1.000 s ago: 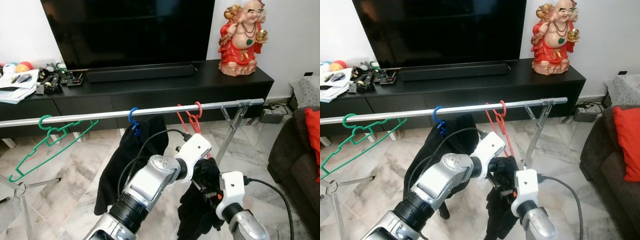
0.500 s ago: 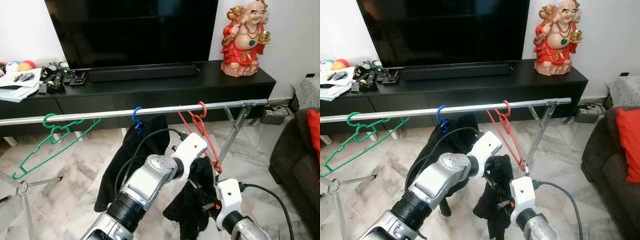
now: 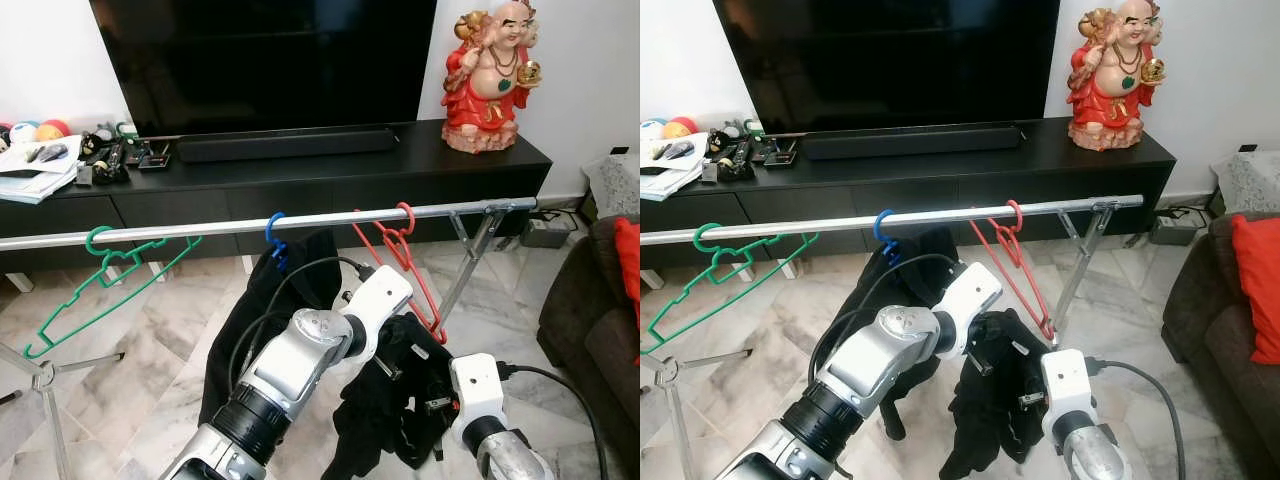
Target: Hang hanger
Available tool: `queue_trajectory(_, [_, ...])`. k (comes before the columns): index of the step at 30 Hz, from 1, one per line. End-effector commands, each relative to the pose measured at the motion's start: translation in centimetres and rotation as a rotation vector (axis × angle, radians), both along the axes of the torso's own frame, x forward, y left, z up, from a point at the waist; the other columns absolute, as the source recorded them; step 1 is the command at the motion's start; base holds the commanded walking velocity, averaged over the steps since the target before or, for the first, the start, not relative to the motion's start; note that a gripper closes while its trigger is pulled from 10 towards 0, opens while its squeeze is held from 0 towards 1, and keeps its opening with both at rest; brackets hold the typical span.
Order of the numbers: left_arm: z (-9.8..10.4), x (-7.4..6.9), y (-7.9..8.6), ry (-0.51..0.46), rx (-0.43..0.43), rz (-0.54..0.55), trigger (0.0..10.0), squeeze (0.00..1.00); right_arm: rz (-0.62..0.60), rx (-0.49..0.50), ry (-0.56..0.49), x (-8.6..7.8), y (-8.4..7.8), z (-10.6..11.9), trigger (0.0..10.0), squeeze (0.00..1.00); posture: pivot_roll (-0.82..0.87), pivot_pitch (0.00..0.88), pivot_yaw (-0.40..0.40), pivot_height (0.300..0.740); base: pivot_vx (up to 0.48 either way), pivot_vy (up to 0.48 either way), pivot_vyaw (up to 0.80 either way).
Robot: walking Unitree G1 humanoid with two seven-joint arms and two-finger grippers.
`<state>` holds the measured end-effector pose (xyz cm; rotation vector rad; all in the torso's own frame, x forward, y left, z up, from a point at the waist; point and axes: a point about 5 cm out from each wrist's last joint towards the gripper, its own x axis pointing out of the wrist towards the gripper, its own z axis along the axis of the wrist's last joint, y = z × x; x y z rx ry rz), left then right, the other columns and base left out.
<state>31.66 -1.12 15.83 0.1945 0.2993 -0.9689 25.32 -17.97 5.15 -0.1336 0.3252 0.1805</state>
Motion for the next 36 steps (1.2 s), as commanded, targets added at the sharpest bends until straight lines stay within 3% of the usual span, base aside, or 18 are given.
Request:
queue_trajectory(1, [0.7, 0.0, 0.0, -0.029, -0.005, 0.002, 0.0, 0.0, -0.024, -0.002, 0.011, 0.0, -0.1, -0.5, 10.0, 0.0, 0.02, 0.037, 0.047, 0.74, 0.0, 0.0, 0.0])
queue_trajectory(6, [0.8, 0.1, 0.1, -0.032, -0.004, -0.003, 0.0, 0.0, -0.087, -0.021, 0.035, 1.0, -0.3, -1.5, 10.0, 0.0, 0.03, 0.036, 0.051, 0.74, 0.0, 0.0, 0.0])
queue_trajectory(10, [0.9, 0.1, 0.2, -0.036, -0.003, -0.006, 0.0, 0.0, -0.115, 0.051, 0.062, 1.5, 0.0, -1.9, 10.0, 0.0, 0.04, 0.035, 0.05, 0.74, 0.0, 0.0, 0.0])
queue_trajectory(19, [1.0, -0.1, 0.1, -0.035, -0.012, -0.029, 0.0, 0.0, -0.041, 0.164, 0.14, 2.0, 0.9, -3.0, 10.0, 0.0, 0.04, 0.04, 0.052, 0.74, 0.0, 0.0, 0.0])
queue_trajectory(24, [1.0, 0.0, 0.2, -0.036, -0.011, -0.03, 0.0, 0.0, 0.026, 0.17, 0.157, 1.7, 1.1, -3.2, 10.0, 0.0, 0.03, 0.041, 0.053, 0.74, 0.0, 0.0, 0.0])
queue_trajectory(31, [1.0, -0.2, 0.2, -0.039, -0.005, -0.049, 0.0, 0.0, 0.155, 0.012, 0.155, 1.0, 0.6, -2.8, 10.0, 0.0, 0.03, 0.041, 0.057, 0.74, 0.0, 0.0, 0.0])
queue_trajectory(36, [0.8, -0.2, 0.3, -0.038, -0.001, -0.053, 0.0, 0.0, 0.188, -0.118, 0.249, -0.2, -0.2, -3.3, 10.0, 0.0, 0.02, 0.044, 0.058, 0.74, 0.0, 0.0, 0.0])
